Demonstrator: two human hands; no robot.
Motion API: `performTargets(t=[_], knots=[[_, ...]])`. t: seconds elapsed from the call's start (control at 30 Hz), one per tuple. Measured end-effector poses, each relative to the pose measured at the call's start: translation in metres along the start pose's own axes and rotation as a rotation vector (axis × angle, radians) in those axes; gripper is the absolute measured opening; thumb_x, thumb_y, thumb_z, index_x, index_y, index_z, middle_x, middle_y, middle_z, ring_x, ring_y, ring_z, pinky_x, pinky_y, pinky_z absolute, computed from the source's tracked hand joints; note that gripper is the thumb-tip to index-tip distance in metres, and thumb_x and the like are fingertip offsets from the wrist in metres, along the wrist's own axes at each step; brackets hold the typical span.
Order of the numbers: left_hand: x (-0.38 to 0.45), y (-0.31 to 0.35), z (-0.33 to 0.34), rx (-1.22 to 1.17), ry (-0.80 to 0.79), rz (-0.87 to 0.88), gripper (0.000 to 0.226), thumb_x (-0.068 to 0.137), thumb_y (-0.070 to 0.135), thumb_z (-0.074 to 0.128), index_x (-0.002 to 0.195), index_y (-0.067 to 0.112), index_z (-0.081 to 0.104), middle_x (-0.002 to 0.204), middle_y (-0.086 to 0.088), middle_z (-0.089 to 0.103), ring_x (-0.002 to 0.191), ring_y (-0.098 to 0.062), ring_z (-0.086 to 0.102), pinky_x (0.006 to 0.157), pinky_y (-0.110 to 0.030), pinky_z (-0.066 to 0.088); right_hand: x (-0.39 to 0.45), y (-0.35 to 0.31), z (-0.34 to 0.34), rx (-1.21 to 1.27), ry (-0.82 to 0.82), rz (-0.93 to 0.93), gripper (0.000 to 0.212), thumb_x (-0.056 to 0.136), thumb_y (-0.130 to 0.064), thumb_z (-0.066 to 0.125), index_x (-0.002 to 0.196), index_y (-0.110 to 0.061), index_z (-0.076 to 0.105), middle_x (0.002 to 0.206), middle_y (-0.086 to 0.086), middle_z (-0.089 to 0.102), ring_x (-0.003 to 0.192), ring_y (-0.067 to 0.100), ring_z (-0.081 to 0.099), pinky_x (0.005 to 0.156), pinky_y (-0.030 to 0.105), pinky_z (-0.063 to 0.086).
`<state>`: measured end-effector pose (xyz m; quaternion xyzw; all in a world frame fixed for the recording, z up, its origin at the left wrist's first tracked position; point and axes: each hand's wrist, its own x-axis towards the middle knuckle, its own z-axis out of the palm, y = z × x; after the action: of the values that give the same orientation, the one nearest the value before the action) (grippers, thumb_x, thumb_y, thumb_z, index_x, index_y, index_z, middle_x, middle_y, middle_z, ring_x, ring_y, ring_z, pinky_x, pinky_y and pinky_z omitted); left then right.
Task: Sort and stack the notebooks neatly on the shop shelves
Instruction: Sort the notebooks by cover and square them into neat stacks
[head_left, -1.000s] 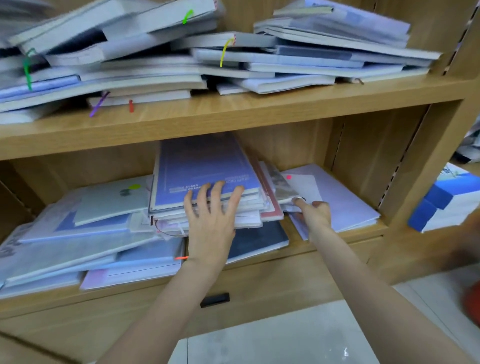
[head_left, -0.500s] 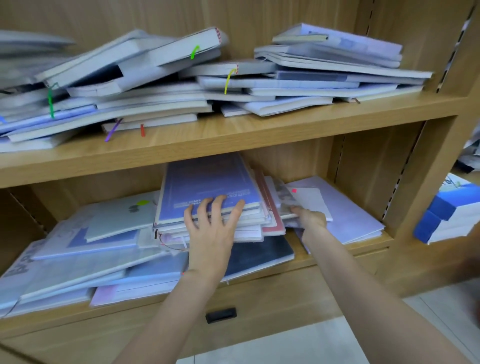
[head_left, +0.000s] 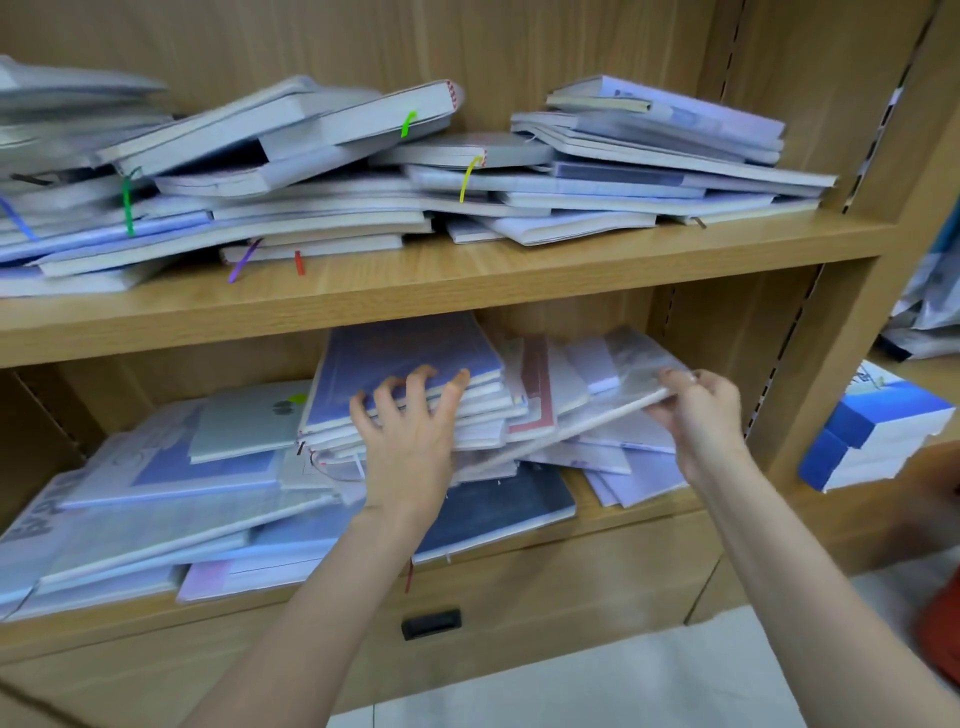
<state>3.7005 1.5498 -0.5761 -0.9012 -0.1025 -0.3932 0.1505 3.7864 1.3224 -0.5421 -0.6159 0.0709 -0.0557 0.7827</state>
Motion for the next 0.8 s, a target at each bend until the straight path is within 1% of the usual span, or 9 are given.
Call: performTargets(t=[0.07,0.17,0.27,0.33,0.43,0.57,0.67,0.73,0.8], knots=[[0.000,0.003,0.002,0.000,0.017,0.007,0.087,0.043,-0.004,0.075,0.119,0.023,0.042,0.111,-0.010,0.060,0.087,-0.037,0.056,0.081,-0.053,0.045,0.004,-0.005,-0.013,0.047,0.047,-0.045,0.029,0.093,-0.003,0.048,0.118,0.011,0.045,0.091,0.012,0.046,0.089,0.021,0.051,0.082,0.030,0.051],[-0.007,0.011,0.009,0.017,0.021,0.021,0.085,0.043,-0.004,0.072,0.118,0.023,0.043,0.112,-0.010,0.060,0.091,-0.036,0.052,0.082,-0.054,0.044,0.013,0.014,-0.040,0.029,0.045,0.152,0.014,0.089,-0.006,0.053,0.102,-0.003,0.048,0.092,0.014,0.050,0.081,0.023,0.059,0.073,0.031,0.057],[-0.011,0.016,0.013,0.052,0.015,0.017,0.083,0.047,-0.002,0.074,0.119,0.024,0.043,0.114,-0.010,0.058,0.094,-0.034,0.044,0.084,-0.054,0.042,0.015,0.034,-0.056,-0.034,-0.044,0.423,0.034,0.088,-0.005,0.059,0.118,0.003,0.047,0.093,0.017,0.059,0.057,0.021,0.068,0.048,0.027,0.056],[-0.011,0.018,0.014,0.077,0.002,0.015,0.085,0.046,0.001,0.077,0.121,0.024,0.043,0.114,-0.009,0.058,0.095,-0.034,0.043,0.085,-0.054,0.041,0.013,0.040,-0.056,-0.072,-0.048,0.439,0.040,0.088,-0.002,0.060,0.123,0.010,0.045,0.089,0.018,0.061,0.052,0.020,0.067,0.042,0.025,0.054],[-0.010,0.017,0.013,0.091,0.002,0.011,0.087,0.046,0.001,0.079,0.121,0.024,0.042,0.114,-0.010,0.058,0.095,-0.034,0.042,0.086,-0.056,0.041,0.011,0.025,-0.046,-0.100,-0.035,0.303,0.036,0.087,0.005,0.057,0.120,0.013,0.044,0.089,0.019,0.058,0.066,0.026,0.063,0.044,0.027,0.055],[-0.006,0.010,0.009,0.083,0.001,0.009,0.083,0.048,-0.004,0.073,0.121,0.023,0.043,0.113,-0.010,0.058,0.094,-0.034,0.042,0.085,-0.057,0.042,0.005,-0.029,-0.033,-0.237,-0.012,0.063,0.032,0.086,0.003,0.058,0.117,0.002,0.049,0.104,0.020,0.058,0.080,0.029,0.062,0.064,0.039,0.056],[-0.014,0.002,0.008,0.091,-0.062,0.067,0.091,0.042,0.000,0.081,0.122,0.021,0.043,0.116,-0.011,0.058,0.094,-0.037,0.051,0.087,-0.059,0.039,0.003,-0.060,-0.051,-0.344,0.126,-0.030,0.031,0.086,-0.002,0.059,0.116,-0.005,0.053,0.107,0.016,0.058,0.087,0.030,0.061,0.073,0.043,0.055],[-0.021,0.000,0.007,0.093,-0.093,0.113,0.090,0.044,-0.001,0.080,0.123,0.020,0.042,0.117,-0.013,0.057,0.095,-0.038,0.050,0.089,-0.060,0.038,-0.005,-0.064,-0.068,-0.496,0.253,-0.163,0.016,0.082,-0.007,0.058,0.098,-0.011,0.057,0.099,0.015,0.060,0.093,0.036,0.060,0.082,0.050,0.052],[-0.025,0.001,0.004,0.091,-0.118,0.123,0.090,0.044,-0.004,0.078,0.123,0.019,0.042,0.117,-0.015,0.057,0.097,-0.038,0.048,0.089,-0.061,0.038,-0.016,-0.054,-0.078,-0.664,0.347,-0.289,0.016,0.083,-0.012,0.055,0.098,-0.007,0.060,0.097,0.019,0.064,0.097,0.040,0.057,0.087,0.048,0.047]])
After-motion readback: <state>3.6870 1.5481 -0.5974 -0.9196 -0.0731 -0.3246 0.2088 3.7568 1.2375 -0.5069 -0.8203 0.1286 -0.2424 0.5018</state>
